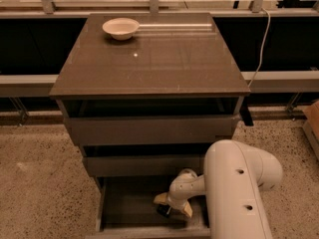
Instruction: Pick rxbar chocolate from bottom drawer and place on counter
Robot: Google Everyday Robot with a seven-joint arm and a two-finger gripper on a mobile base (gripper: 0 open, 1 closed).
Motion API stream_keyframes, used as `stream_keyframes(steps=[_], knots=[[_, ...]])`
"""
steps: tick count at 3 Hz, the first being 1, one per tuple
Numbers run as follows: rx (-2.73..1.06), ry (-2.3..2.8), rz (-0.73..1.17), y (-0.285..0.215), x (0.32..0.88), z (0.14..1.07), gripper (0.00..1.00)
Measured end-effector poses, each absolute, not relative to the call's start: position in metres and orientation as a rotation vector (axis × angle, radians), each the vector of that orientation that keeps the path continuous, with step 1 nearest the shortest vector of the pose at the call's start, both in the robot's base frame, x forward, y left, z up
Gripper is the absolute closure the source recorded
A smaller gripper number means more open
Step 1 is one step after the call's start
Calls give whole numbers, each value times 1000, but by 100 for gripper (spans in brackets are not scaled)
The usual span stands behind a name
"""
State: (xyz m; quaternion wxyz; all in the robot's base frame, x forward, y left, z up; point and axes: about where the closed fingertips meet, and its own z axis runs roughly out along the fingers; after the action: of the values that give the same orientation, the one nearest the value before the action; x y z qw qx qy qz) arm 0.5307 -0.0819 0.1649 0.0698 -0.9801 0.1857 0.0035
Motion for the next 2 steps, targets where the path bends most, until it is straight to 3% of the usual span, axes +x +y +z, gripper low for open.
stream_keyframes(steps=[1,2], knots=[[-2953,595,-19,-77,546,147,0],[-2955,644,-41,-68,557,132,18]])
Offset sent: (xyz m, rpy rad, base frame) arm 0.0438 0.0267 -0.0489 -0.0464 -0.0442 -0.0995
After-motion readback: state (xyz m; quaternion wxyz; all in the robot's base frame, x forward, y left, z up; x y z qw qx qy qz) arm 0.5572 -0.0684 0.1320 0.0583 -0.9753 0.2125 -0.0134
